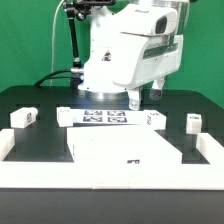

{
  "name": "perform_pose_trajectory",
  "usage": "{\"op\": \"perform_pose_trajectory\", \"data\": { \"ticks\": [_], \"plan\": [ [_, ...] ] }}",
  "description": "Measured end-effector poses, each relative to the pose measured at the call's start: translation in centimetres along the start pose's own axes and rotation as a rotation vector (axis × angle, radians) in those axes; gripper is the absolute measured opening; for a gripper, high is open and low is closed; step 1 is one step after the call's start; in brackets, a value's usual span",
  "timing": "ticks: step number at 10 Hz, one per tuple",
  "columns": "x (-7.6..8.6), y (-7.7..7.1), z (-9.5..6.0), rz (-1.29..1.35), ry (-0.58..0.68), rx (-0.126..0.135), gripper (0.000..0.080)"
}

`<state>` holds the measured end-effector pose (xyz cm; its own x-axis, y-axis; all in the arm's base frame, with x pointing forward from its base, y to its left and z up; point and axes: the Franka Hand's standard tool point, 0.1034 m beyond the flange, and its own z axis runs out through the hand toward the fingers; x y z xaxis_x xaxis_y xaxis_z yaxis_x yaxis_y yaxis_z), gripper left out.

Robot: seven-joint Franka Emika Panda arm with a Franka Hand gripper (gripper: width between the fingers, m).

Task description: Assemble one leg

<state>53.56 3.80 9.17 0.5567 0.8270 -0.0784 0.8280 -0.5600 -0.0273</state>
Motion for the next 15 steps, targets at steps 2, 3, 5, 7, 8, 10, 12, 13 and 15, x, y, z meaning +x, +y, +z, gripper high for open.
{"op": "perform_pose_trajectory", "data": {
  "ticks": [2, 3, 5, 7, 8, 10, 12, 13, 15],
  "plan": [
    [0.0, 0.0, 0.0, 0.000, 0.000, 0.000, 0.0650],
    [0.0, 0.0, 0.0, 0.001, 0.000, 0.001, 0.0650],
    [0.0, 0.0, 0.1, 0.001, 0.000, 0.001, 0.0650],
    [-0.1, 0.0, 0.0, -0.018, 0.002, -0.001, 0.0650],
    [-0.6, -0.3, 0.1, -0.077, 0.014, -0.013, 0.0650],
    [-2.7, -1.0, 1.2, -0.271, 0.047, -0.050, 0.0650],
    [-4.3, -0.9, 2.3, -0.440, 0.061, -0.073, 0.0650],
    [-4.6, -1.1, 2.8, -0.461, 0.076, -0.096, 0.0650],
    [-4.7, -1.3, 2.9, -0.454, 0.073, -0.089, 0.0650]
  ]
}}
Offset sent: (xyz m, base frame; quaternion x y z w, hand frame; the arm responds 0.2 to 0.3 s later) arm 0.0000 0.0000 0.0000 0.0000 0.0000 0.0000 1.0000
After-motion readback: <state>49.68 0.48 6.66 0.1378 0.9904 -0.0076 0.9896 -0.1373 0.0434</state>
